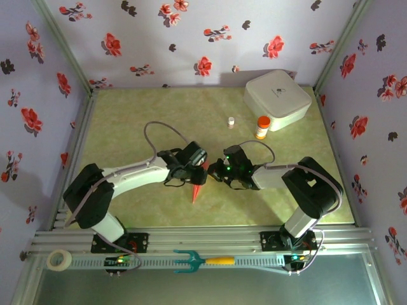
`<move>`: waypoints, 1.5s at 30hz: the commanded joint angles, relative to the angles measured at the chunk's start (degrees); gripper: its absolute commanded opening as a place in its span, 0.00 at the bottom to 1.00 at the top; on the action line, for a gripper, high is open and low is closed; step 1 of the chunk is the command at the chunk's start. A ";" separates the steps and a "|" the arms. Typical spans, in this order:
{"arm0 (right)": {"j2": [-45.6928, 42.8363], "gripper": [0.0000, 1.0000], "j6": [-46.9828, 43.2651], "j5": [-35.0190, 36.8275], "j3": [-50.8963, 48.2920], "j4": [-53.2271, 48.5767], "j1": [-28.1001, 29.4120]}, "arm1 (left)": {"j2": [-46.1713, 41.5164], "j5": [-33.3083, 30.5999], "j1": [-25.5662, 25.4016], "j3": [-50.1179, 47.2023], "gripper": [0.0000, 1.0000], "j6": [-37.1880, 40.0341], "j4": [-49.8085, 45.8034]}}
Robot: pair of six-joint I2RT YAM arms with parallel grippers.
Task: Fold a paper plane with a square sheet of paper (pick it up from the middle)
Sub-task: Fold the wing for the fifth time at the center of the table.
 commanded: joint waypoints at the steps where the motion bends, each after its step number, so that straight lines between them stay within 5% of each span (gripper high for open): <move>1: -0.32 0.06 0.25 0.52 0.46 -1.18 0.42 | 1.43 -1.45 -0.29 -0.75 0.34 -0.94 -0.64; 45: -1.17 0.06 0.17 0.80 0.28 -1.59 0.42 | -1.16 -1.74 -0.91 -3.64 0.29 -1.77 0.71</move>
